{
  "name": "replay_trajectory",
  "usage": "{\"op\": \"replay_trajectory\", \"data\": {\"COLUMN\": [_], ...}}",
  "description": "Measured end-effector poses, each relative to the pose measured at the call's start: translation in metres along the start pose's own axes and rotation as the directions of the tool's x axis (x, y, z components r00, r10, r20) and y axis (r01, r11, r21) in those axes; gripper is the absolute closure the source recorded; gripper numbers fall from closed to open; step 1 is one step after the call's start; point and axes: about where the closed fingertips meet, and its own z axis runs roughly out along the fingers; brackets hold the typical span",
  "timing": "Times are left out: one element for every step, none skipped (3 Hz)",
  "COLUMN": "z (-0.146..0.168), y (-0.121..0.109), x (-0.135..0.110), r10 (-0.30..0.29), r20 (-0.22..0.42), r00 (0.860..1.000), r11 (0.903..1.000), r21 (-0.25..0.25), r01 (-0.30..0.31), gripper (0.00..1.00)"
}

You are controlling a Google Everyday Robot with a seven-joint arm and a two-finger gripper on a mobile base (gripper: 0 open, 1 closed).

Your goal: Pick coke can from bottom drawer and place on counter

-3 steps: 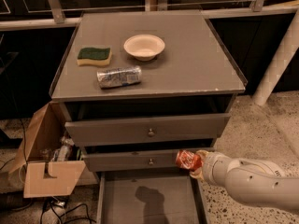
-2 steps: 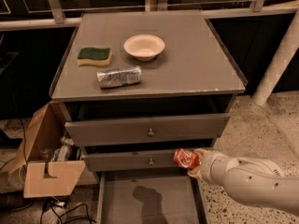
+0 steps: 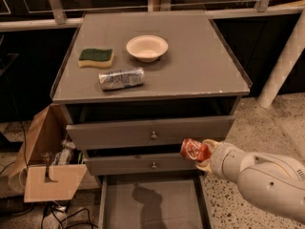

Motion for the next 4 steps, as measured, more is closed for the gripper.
{"op": "replay_trajectory", "data": {"z": [-0.019,-0.021,-0.038,-0.074], "y": [-0.017,-0.019,-0.042,-0.083], "x": [-0.002,-0.003,-0.011,-0.019], "r10": [0.005,0.005,-0.003,-0.032], "r20": [0.006,0.007,0.006,-0.005], "r00": [1.0,1.0,1.0,0.999], "r11": [0.9986,0.9983,0.9951,0.9827], "r21": [0.052,0.057,0.098,0.182], "r01": [-0.005,-0.005,0.003,0.032], "gripper": [1.0,1.0,1.0,1.0]}}
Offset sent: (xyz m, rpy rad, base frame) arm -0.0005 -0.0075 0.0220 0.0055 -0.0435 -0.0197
